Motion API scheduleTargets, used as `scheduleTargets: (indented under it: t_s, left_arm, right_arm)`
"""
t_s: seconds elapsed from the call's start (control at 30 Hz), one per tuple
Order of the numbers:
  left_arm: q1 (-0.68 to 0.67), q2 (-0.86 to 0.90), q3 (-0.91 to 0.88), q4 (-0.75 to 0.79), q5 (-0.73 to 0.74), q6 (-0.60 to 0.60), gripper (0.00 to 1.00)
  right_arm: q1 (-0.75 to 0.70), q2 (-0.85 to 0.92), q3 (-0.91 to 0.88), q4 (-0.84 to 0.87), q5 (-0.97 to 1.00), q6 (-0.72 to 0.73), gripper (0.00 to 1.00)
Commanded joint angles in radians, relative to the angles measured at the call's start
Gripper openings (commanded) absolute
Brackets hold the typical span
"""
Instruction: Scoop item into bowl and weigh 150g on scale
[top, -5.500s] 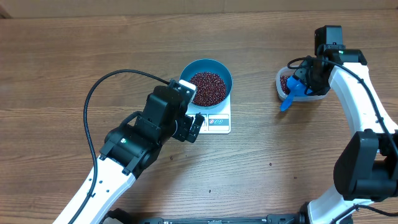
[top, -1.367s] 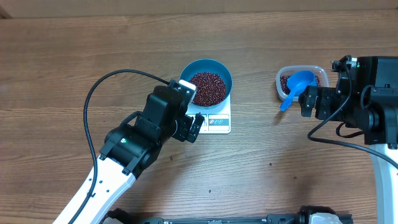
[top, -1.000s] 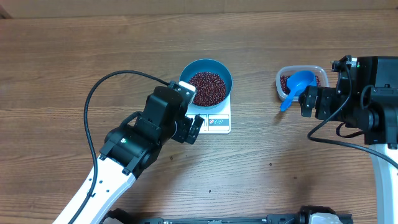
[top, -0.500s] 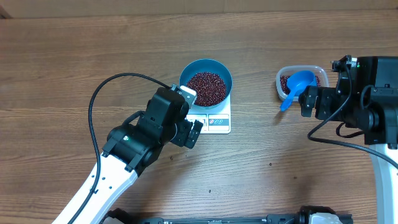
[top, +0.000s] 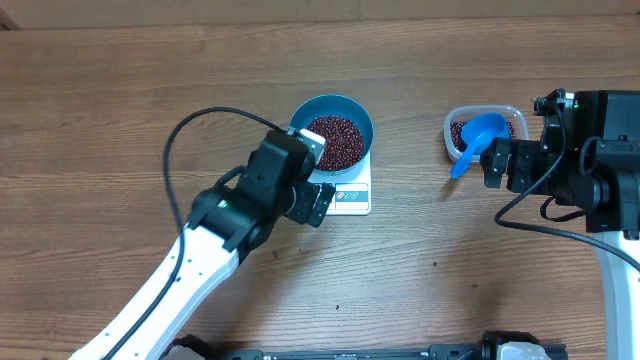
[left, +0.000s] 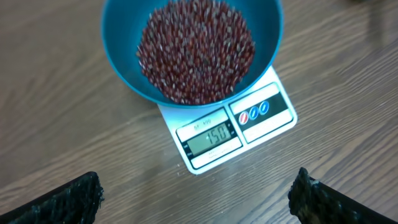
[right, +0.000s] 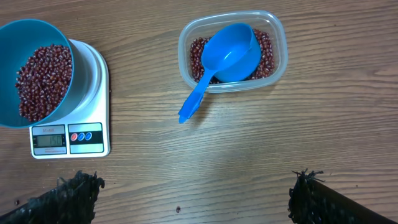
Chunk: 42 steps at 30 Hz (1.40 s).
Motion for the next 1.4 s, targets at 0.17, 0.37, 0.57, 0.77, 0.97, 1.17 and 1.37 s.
scheduleTargets:
  t_s: [0.17, 0.37, 0.57, 0.77, 0.97, 1.17, 1.37]
  left_arm:
    - [0.0, 0.103, -0.005, 0.004, 0.01, -0.006, 1.0]
    - [0.0, 0.147, -0.005, 0.009, 0.013, -0.007, 0.99]
    - [0.0, 0.214, -0.005, 0.069, 0.013, -0.007, 1.0]
    - [0.0, 0.261, -0.005, 0.101, 0.02, -0.011, 0.99]
    - [0.0, 0.275, -0.005, 0.101, 0.02, -0.011, 1.0]
    - [0.0, 0.275, -0.005, 0.101, 0.02, -0.011, 1.0]
    - [0.0, 0.275, -0.005, 0.101, 0.02, -0.011, 1.0]
  right_arm:
    - [0.001, 0.003, -0.003, 0.006, -0.01, 0.006, 1.0]
    - [0.001, 0.003, -0.003, 0.006, -0.01, 0.006, 1.0]
    - [0.001, 0.003, -0.003, 0.005, -0.01, 0.006, 1.0]
    - [0.001, 0.003, -0.003, 0.006, -0.01, 0.006, 1.0]
    - [0.001, 0.003, -0.003, 0.006, -0.01, 0.006, 1.0]
    - [0.001, 0.003, -0.003, 0.006, -0.01, 0.006, 1.0]
    - [0.001, 0.003, -0.003, 0.006, -0.01, 0.006, 1.0]
